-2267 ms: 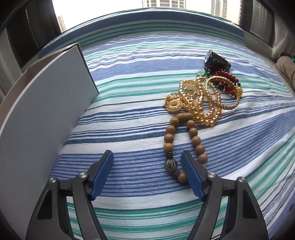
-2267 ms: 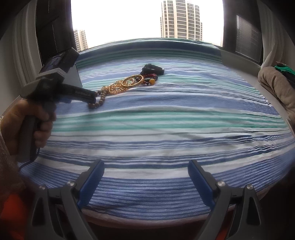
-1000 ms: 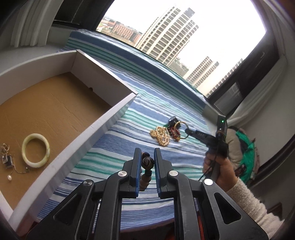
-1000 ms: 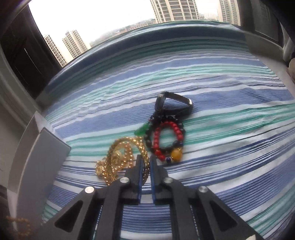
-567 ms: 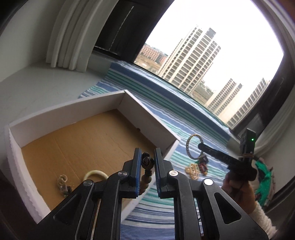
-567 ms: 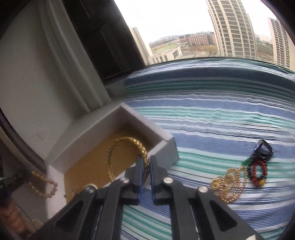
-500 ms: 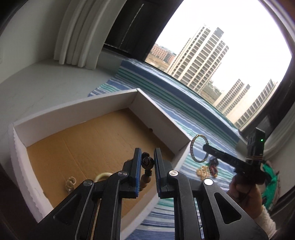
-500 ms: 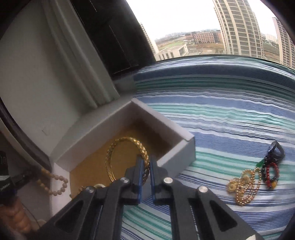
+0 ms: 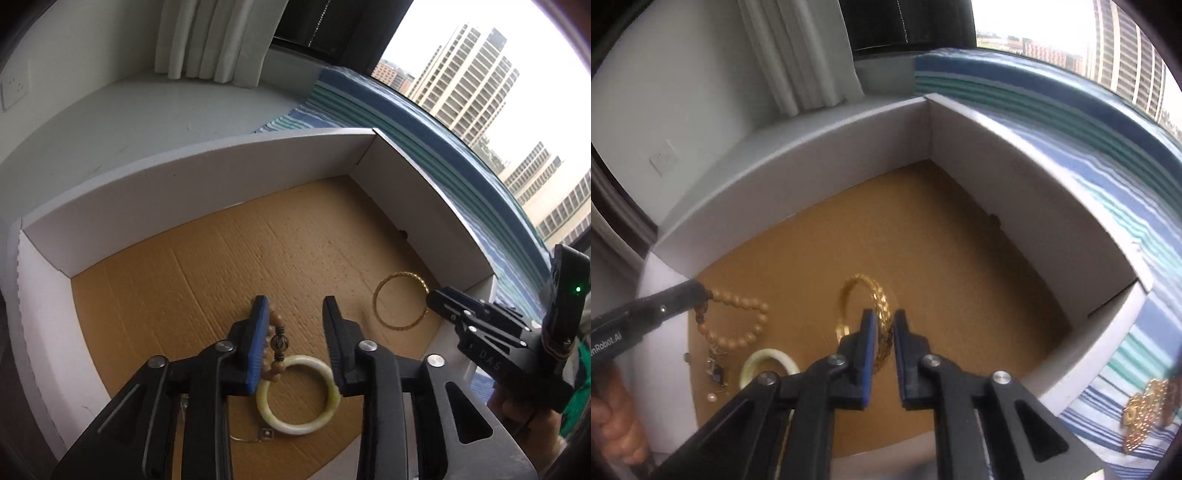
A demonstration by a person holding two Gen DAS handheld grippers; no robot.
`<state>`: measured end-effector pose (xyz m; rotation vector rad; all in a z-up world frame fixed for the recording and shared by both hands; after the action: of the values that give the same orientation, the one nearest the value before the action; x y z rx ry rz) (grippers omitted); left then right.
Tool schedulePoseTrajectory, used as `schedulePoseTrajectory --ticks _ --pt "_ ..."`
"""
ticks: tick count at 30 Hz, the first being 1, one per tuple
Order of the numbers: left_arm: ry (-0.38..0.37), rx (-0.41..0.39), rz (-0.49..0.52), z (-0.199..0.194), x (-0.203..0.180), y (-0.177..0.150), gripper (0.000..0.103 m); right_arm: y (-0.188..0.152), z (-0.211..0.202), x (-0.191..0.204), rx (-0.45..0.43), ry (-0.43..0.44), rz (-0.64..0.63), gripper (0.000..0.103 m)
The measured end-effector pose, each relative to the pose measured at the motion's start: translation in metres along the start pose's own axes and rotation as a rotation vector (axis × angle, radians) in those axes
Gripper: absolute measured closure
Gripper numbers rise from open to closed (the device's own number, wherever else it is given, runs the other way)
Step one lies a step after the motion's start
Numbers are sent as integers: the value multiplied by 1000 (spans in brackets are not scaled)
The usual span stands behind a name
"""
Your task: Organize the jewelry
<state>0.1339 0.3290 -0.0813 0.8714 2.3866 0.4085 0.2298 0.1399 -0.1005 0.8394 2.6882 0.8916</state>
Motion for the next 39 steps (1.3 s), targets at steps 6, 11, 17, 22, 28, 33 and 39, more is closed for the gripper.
schedulePoseTrajectory --ticks 6,11,17,22,28,33,39 --pt "-34 -75 50 -33 -18 -11 37 -19 -67 -20 -155 -73 -12 61" --pt "-139 -102 141 -67 -61 -46 29 -56 -121 -34 -263 -150 -43 57" --pt "-277 -38 293 -76 -122 -121 22 -142 -150 -56 -261 -244 19 52" --pt "-298 48 412 -46 -160 -189 21 -231 -169 -77 -204 -327 118 52" --pt "-267 145 493 -20 -176 -249 21 -322 -195 -103 -132 -406 258 51" --pt "-238 174 548 -18 -179 -276 21 -368 -202 -120 -105 -455 359 43" --pt "-208 189 573 -9 -184 -288 21 -380 -197 -129 -100 -443 418 43"
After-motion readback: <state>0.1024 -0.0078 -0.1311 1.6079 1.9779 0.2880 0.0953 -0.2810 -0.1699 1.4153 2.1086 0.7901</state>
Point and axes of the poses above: each gripper's, at about its wrist camera, not at the fingertips, and z roughly the way its jaws point, x to its left, y to its top, the point moved 7 cm from there along z, roughly the way its jaws point, and after that the axes turned 12 degrees about -z, right-handed, at the moved point
